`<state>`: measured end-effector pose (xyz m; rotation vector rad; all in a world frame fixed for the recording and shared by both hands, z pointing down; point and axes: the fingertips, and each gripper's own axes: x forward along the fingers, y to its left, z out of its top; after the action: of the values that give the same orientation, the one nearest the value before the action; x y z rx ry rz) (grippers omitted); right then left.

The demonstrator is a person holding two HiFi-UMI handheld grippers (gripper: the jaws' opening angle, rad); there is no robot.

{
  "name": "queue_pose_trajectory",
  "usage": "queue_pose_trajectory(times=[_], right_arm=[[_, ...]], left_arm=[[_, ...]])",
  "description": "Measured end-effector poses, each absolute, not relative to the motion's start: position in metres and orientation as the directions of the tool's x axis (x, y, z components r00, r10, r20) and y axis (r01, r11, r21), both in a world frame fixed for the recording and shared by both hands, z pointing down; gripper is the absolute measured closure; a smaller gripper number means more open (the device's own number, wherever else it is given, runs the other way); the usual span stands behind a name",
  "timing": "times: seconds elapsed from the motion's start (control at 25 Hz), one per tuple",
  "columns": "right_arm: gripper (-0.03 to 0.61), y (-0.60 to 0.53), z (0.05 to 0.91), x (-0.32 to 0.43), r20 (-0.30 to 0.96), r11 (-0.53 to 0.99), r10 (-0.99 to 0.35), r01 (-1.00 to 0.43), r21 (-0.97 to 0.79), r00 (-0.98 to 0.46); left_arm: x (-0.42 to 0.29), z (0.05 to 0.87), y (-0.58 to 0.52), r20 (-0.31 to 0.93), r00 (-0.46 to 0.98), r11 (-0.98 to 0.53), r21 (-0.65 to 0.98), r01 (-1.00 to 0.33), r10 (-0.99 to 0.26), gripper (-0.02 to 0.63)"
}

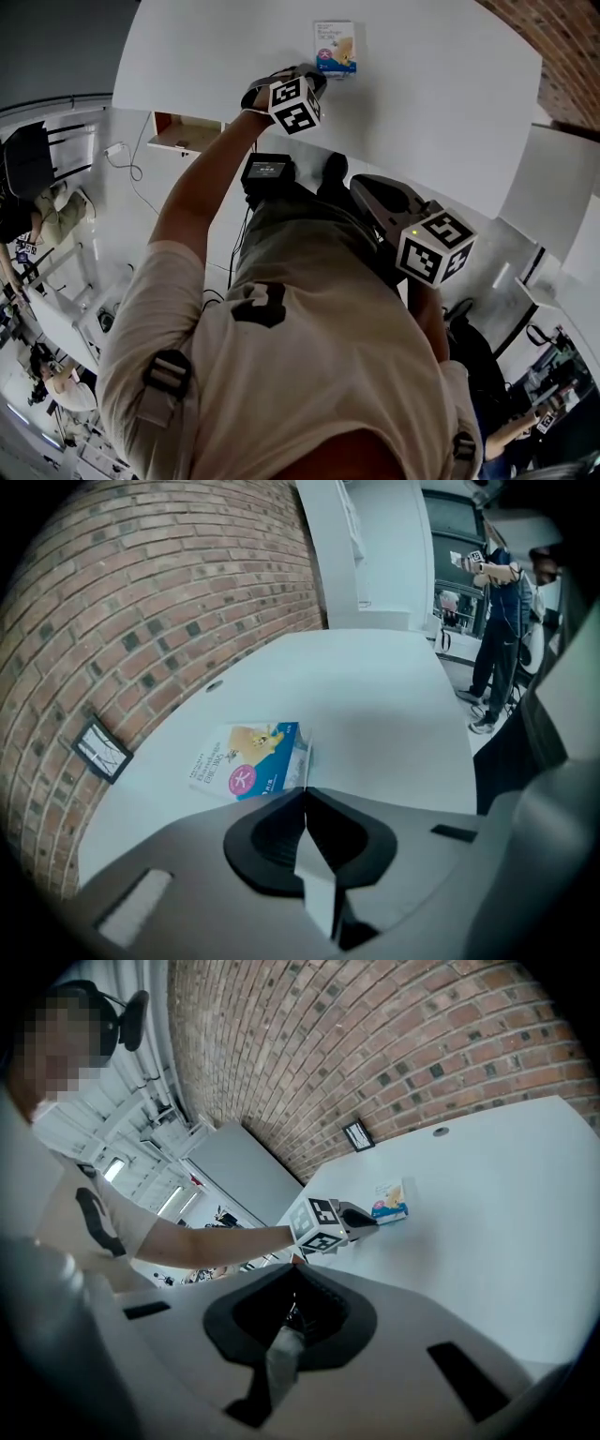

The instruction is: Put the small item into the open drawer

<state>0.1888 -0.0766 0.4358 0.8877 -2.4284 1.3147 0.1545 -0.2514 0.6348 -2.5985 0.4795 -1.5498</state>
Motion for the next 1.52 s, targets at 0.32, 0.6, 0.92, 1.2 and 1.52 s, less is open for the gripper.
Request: queue_pose_trajectory(times=[0.32, 0.6, 0.92, 1.2, 1.52], right_arm=[[0.577, -0.070, 0.433, 0.172, 0.480, 0.450, -0.407, -0.628, -0.635, -0.777], [0.577, -0.061, 0.423, 0.137, 0.467, 0.489, -0.395, -0.611, -0.623, -0.792], [0.577, -0.040, 0.418, 0.080, 0.499, 0.560, -0.310, -0.579, -0.592, -0.809], [0.577, -0.017, 0.404, 0.092, 0.504, 0.565, -0.347, -0.605, -0.560, -0.791], [0.577, -0.024, 0.415, -0.013, 0.493, 0.638, -0.232, -0.514, -0.574, -0.839]], left_arm=[[0.135, 0.598, -0.235, 0.771, 0.515, -0.904, -0.182, -0.387, -0.375, 0.607], [0.091, 0.558, -0.195, 0.716, 0.558, -0.877, -0.161, -0.453, -0.419, 0.607], [0.024, 0.527, -0.153, 0.672, 0.562, -0.831, -0.147, -0.536, -0.482, 0.607], [0.009, 0.511, -0.124, 0.638, 0.571, -0.802, -0.128, -0.584, -0.517, 0.607], [-0.134, 0.514, -0.108, 0.638, 0.453, -0.667, -0.130, -0.734, -0.623, 0.607]])
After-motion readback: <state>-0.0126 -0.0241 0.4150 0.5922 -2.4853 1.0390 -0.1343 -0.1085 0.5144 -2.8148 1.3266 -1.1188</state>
